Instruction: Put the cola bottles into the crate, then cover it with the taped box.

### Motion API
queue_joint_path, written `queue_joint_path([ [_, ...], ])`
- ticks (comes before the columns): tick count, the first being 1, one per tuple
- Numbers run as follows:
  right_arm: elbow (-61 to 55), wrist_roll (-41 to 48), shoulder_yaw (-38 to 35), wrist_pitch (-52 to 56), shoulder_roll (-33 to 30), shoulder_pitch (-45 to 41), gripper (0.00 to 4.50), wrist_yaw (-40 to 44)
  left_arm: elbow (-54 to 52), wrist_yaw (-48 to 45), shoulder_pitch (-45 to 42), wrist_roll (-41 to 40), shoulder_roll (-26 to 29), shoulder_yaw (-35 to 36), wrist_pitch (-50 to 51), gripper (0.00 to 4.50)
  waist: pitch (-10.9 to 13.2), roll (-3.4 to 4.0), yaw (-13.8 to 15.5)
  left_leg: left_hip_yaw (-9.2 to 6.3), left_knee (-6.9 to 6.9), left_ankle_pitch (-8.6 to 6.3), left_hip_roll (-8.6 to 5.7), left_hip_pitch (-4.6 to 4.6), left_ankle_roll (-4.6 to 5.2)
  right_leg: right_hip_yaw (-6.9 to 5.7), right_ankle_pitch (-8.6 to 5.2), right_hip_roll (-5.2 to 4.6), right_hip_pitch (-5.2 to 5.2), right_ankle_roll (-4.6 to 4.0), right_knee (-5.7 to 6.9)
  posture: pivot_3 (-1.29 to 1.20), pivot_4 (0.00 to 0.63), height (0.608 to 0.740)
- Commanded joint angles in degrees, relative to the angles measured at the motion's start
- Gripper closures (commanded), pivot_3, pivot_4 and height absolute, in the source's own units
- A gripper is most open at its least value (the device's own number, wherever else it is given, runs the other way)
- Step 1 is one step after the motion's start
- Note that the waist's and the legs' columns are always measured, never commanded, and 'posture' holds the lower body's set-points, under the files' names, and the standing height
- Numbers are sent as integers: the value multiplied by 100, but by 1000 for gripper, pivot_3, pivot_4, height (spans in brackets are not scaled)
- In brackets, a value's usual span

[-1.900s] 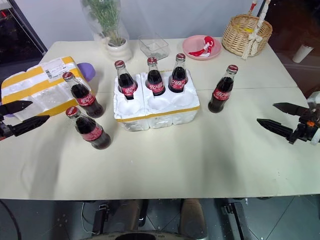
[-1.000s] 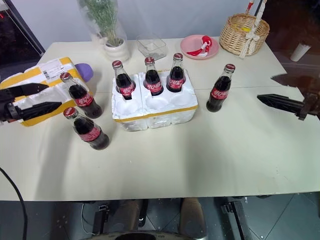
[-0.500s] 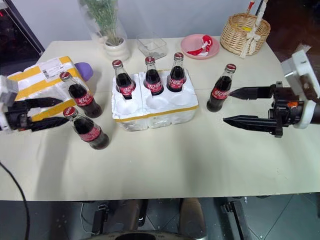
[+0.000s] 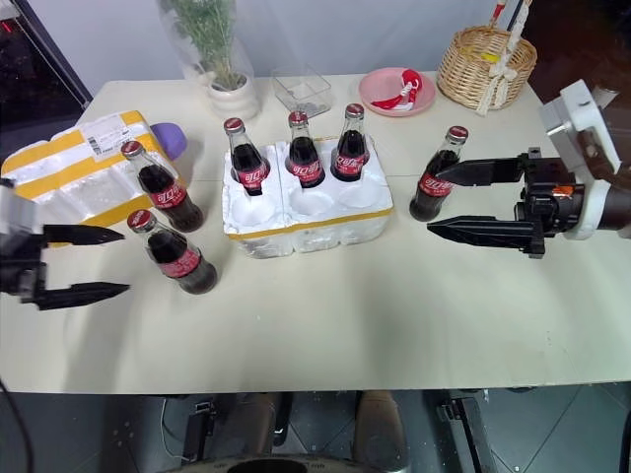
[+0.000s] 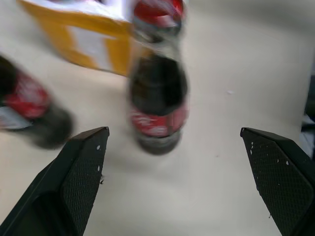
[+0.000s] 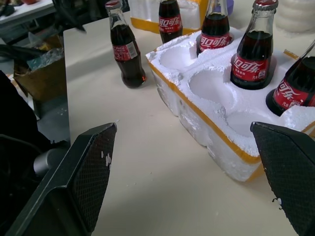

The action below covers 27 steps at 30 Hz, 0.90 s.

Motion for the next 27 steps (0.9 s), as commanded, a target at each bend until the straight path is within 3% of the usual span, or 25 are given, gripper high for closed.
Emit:
queue_joint_path([
  [1, -11, 146, -66, 65, -108, -149, 0, 112, -199, 378, 115, 195, -235, -86, -291, 21, 0, -2, -10, 0, 1, 0, 1, 0, 0, 0, 0, 1, 0, 0, 1, 0, 150, 737],
  [8, 51, -39, -100, -120, -77, -147, 0, 138, -191, 642, 264, 234, -446, -187, -441, 21, 0, -2, 4, 2, 8, 0, 0, 0, 0, 0, 1, 0, 3, 1, 2, 0, 150, 737],
  [27, -218, 105, -472, -306, 63, 503, 0, 140, -140, 2080, -337, 324, -1811, -1181, -335, 21, -1, -2, 4, 1, 15, 0, -3, 2, 0, 0, 2, 0, 9, 2, 4, 0, 150, 737],
])
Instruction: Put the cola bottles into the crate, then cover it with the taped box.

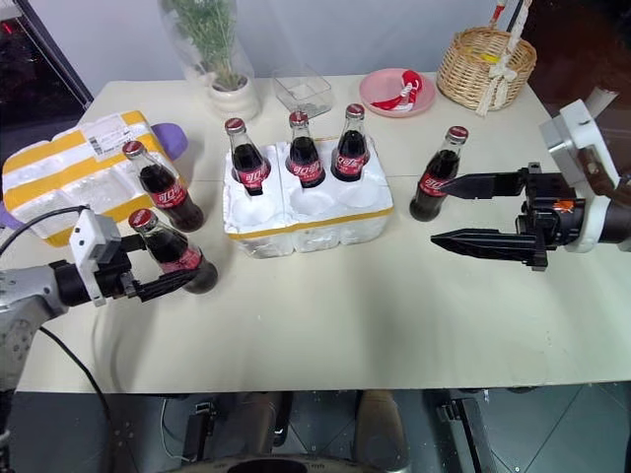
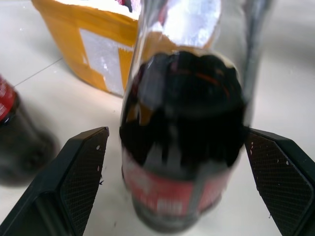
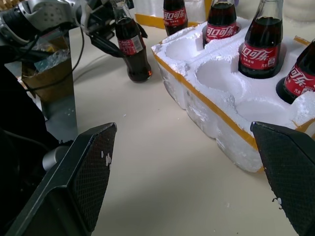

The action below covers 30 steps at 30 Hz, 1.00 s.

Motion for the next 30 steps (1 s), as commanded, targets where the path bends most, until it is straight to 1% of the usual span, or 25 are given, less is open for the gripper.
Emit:
queue_joint_path([
  [1, -174, 113, -235, -106, 20, -39, 0, 0, 63, 158, -102, 49, -88, -84, -104, 21, 0, 0, -2, 0, 0, 0, 0, 0, 0, 0, 0, 1, 0, 0, 0, 0, 150, 737],
  [7, -216, 125, -261, -103, 70, -6, 0, -22, 125, 150, -105, 12, -133, -195, -107, 21, 0, 0, 6, -1, 1, 0, 0, 0, 0, 0, 0, 0, 0, 0, 0, 0, 150, 737],
  [10, -252, 137, -283, -103, 96, 33, 0, -38, 152, 159, -161, -79, -183, -150, -72, 789, 0, 0, 15, -1, 1, 0, 0, 0, 0, 0, 0, 0, 1, 0, 0, 0, 150, 737],
  [12, -280, 143, -295, -102, 109, 57, 0, -53, 109, 105, -167, -147, -161, -127, -11, 1709, 0, 0, 11, -1, 2, 0, -1, -1, 0, 0, 0, 0, 2, 0, 0, 0, 150, 737],
  [16, -339, 126, -318, -125, 141, 136, 0, -81, -112, -42, -243, -539, 34, -34, 467, 1681, 0, -1, 10, -2, 2, 0, -1, -1, 0, 0, 0, 0, 2, 0, 0, 0, 150, 737],
  [19, -384, 91, -330, -146, 134, 230, 0, -79, -483, -496, -258, -1078, 472, 145, 915, 1681, 9, -16, 4, -2, 2, 0, -1, -3, 0, 0, 0, 0, -1, 0, 0, 0, 150, 737],
  [22, -426, 134, -364, -75, 117, 384, 0, -73, -538, -737, -703, -1662, 907, 372, 1418, 1681, 14, -23, 19, -3, 1, 0, -1, -4, 0, -1, -1, 0, -1, -1, 1, 0, 150, 737],
  [24, -484, 84, -382, -165, 167, 465, 0, -111, -489, -846, -1061, -1969, 1121, 417, 1672, 1681, 14, -23, 13, -8, 4, 0, 0, -5, 0, -4, -1, 2, 0, -1, 1, 0, 150, 737],
  [25, -521, 5, -368, -259, 216, 506, 0, -160, -412, -870, -1383, -2127, 1187, 372, 1805, 1681, 14, -23, 7, -8, 4, 0, -1, -5, 0, -4, -1, 2, 0, -1, 0, 0, 150, 737],
  [27, -579, -65, -340, -355, 293, 588, 0, -240, -209, -819, -2112, -2350, 1133, 187, 2003, 1681, 14, -24, 23, -7, 5, 0, -1, -5, 0, -4, -1, 2, 2, 0, 0, 0, 150, 737],
  [28, -609, -71, -335, -384, 326, 629, 0, -268, -95, -767, -2481, -2418, 1011, 60, 2073, 1681, 14, -24, 24, -8, 5, 0, -1, -5, 0, -4, -1, 2, 2, 0, 0, 0, 150, 737],
  [30, -680, -72, -319, -427, 393, 697, 0, -335, 193, -583, -3205, -2391, 599, -289, 2140, 1681, 14, -24, 21, -8, 7, 0, -7, -3, 0, -4, 0, -1, 7, 2, 0, 0, 150, 737],
])
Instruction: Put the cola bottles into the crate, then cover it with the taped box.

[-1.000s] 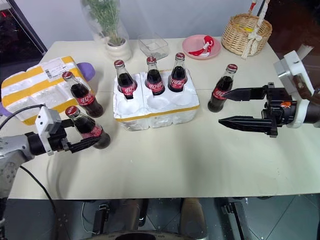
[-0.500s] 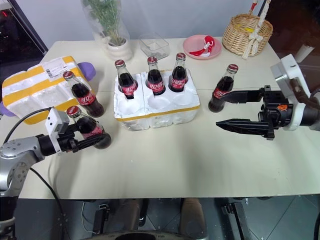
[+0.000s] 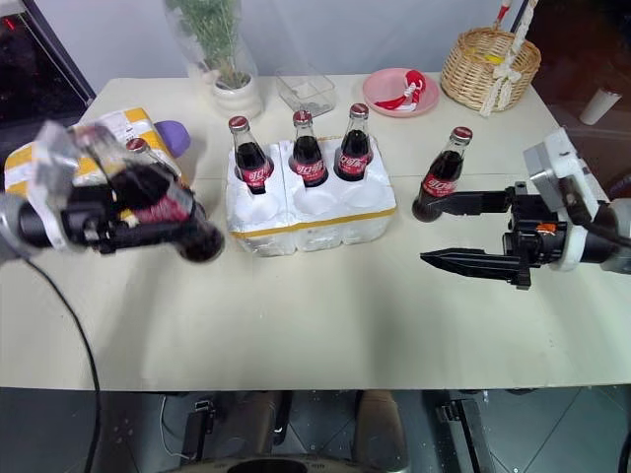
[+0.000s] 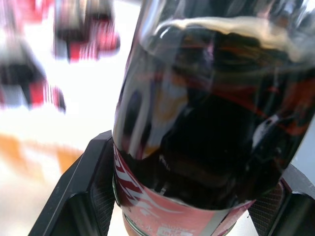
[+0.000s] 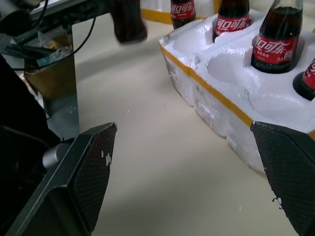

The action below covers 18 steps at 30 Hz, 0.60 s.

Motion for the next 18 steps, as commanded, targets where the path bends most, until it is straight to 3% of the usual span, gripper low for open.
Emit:
queue_joint_path([
  [1, -232, -4, -125, -146, 103, 40, 0, -138, 393, 266, -1005, -125, -631, -440, 11, 1681, -1, 0, -7, 0, 1, 0, -1, 1, 0, 0, 0, 1, 1, 1, 0, 0, 150, 737],
  [12, -672, 255, -250, 5, 365, 108, 0, -858, 2763, 1145, -2901, 2368, -2926, -2246, -1812, 1681, 4, -9, -9, -2, 3, 1, -4, -1, 1, 1, 3, 1, 1, 5, 1, 0, 150, 737],
  [18, -955, 415, -468, 111, 452, 399, 0, -1222, 2815, 1085, -2764, 2791, -3297, -2496, -1962, 1681, 6, -12, -32, -2, -1, 1, -6, -7, 1, 1, 2, -1, -5, 7, -1, 0, 150, 737],
])
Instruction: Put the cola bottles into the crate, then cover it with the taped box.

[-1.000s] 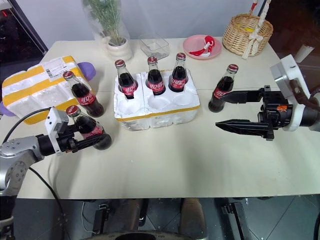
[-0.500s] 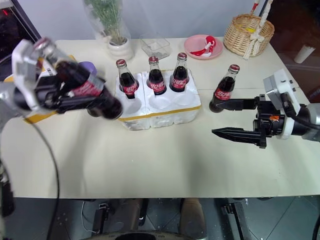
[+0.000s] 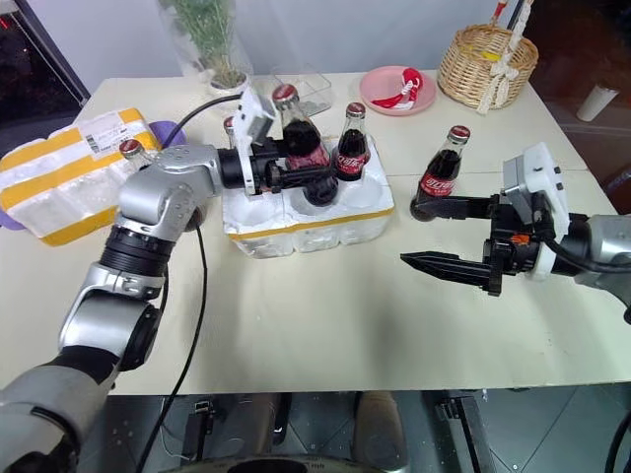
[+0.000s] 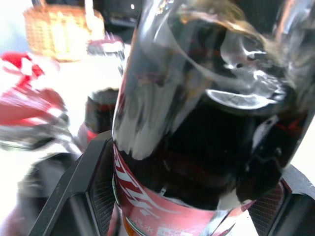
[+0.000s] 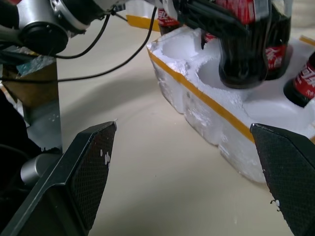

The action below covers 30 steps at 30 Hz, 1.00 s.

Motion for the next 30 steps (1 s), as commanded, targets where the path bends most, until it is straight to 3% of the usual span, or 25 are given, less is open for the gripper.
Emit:
queue_joint_path([
  [1, -255, 156, -294, 10, 61, 60, 0, -218, -356, -177, 14, 102, 30, 30, -211, 1681, 0, 1, 0, 0, 0, 0, 0, 0, 0, 0, 0, 1, -1, 0, 1, 0, 150, 737],
  [2, -273, 182, -301, 27, 77, 69, 0, -273, -406, -250, 60, 86, 54, 18, -147, 1681, -1, 2, -1, 0, 1, 0, 0, 0, 0, 0, 0, 1, 0, 0, 1, 0, 150, 737],
  [5, -247, 136, -195, -15, 119, 21, 0, -412, -553, -446, 192, 113, 170, -10, -78, 221, -1, 1, 16, 0, 4, 0, 0, 1, 0, 0, 0, 0, 2, 0, 2, 0, 150, 737],
  [6, -224, 123, -152, -30, 130, -15, 0, -453, -588, -498, 220, 129, 209, -14, -58, 52, -1, 2, 18, 0, 6, 0, 0, 1, 0, 0, 0, 0, 4, 0, 2, 0, 150, 737],
  [19, 415, -237, 768, -277, 382, -884, 0, -499, -1093, -415, 145, -175, 576, 587, 515, 52, -2, 2, 13, -5, 11, 1, -1, 4, 0, 0, 1, 0, 9, 3, 4, 0, 150, 737],
  [30, 405, -302, 757, -332, 465, -881, 0, -447, -996, -599, 0, 71, 583, 377, 387, 52, -2, 2, -7, -5, 9, 1, -2, 6, -1, 0, 1, 0, 10, 3, 5, 0, 150, 737],
])
